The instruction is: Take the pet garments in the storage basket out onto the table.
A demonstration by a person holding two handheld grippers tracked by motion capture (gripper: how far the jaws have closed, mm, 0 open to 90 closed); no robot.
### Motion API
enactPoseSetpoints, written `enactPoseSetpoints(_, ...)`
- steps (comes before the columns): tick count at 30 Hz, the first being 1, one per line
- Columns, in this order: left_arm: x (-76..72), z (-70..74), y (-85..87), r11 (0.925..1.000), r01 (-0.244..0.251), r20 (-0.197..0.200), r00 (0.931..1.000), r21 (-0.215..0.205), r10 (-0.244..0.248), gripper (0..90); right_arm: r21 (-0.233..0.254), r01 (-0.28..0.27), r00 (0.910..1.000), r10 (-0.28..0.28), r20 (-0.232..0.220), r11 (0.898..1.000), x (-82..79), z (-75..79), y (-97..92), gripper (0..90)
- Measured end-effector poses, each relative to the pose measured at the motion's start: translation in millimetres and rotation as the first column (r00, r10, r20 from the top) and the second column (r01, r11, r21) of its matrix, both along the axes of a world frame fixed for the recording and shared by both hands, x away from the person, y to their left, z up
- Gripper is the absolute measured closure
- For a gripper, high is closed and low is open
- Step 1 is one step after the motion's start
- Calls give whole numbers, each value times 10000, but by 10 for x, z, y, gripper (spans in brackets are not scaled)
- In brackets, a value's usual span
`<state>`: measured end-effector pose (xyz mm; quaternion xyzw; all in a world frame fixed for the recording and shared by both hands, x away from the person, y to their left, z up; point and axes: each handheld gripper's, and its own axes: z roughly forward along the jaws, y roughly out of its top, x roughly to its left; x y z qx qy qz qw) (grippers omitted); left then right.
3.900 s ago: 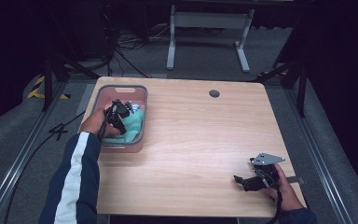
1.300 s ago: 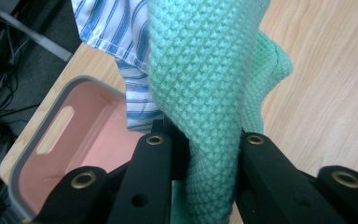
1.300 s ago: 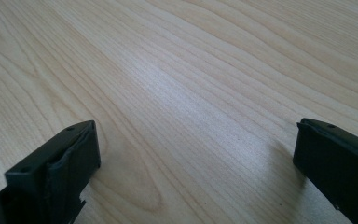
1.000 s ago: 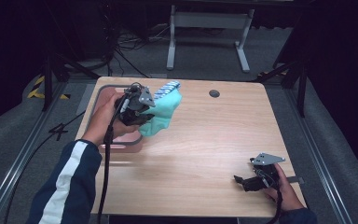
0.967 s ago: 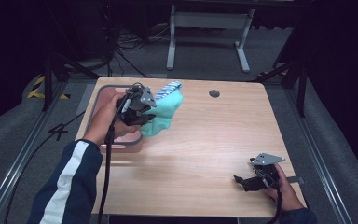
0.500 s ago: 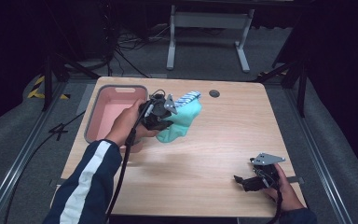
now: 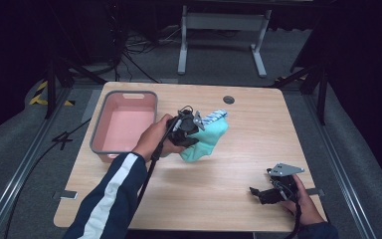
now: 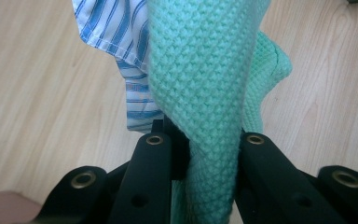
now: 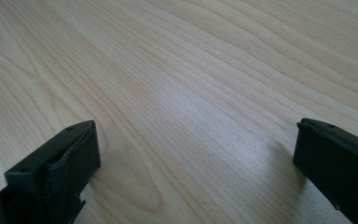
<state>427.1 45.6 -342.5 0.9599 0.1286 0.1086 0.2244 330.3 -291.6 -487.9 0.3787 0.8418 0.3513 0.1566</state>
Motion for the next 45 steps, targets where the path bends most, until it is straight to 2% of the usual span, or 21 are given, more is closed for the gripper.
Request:
enactPoseSetpoints(4,21,-173,-89,9998,44,-218,9998,195,-40,805,20,16,10000,-16,-31,10000,-2,1,1,7)
enactPoseSetpoints(7,32,-253,-114,9999,-29,-373,9993,142,34,805,15,12,10000,-12,-29,10000,-2,1,1,7)
enactPoseSetpoints(9,42,-367,-144,9999,-23,-580,9983,157,32,805,22,19,10000,-19,-33,10000,-2,1,1,7)
enactPoseSetpoints(11,46,-411,-155,9999,37,-589,9983,100,-31,804,30,21,10000,-21,-35,10000,-2,1,1,7)
enactPoseSetpoints(14,51,-528,-173,9997,0,-744,9972,263,20,804,16,13,10000,-12,-27,10000,-2,0,1,7)
enactPoseSetpoints(17,68,-580,-171,9999,-9,-840,9965,141,21,804,10,8,10000,-8,-22,10000,-1,0,1,7)
enactPoseSetpoints(18,81,-606,-174,9995,96,-869,9962,286,-70,803,21,13,10000,-13,-26,10000,-2,0,1,7)
enactPoseSetpoints(23,56,-696,-199,9998,-9,-1065,9943,210,31,803,8,8,10000,-8,-21,10000,-1,0,1,7)
enactPoseSetpoints(38,26,-937,-304,9978,362,-1366,9902,548,-284,784,7,8,10000,-8,-23,10000,-1,0,1,7)
enactPoseSetpoints(43,10,-967,-323,9989,286,-1353,9905,383,-232,732,16,11,10000,-11,-28,10000,-2,1,1,7)
enactPoseSetpoints(45,6,-970,-327,9991,242,-1355,9906,339,-194,679,19,11,10000,-11,-29,10000,-2,1,1,7)
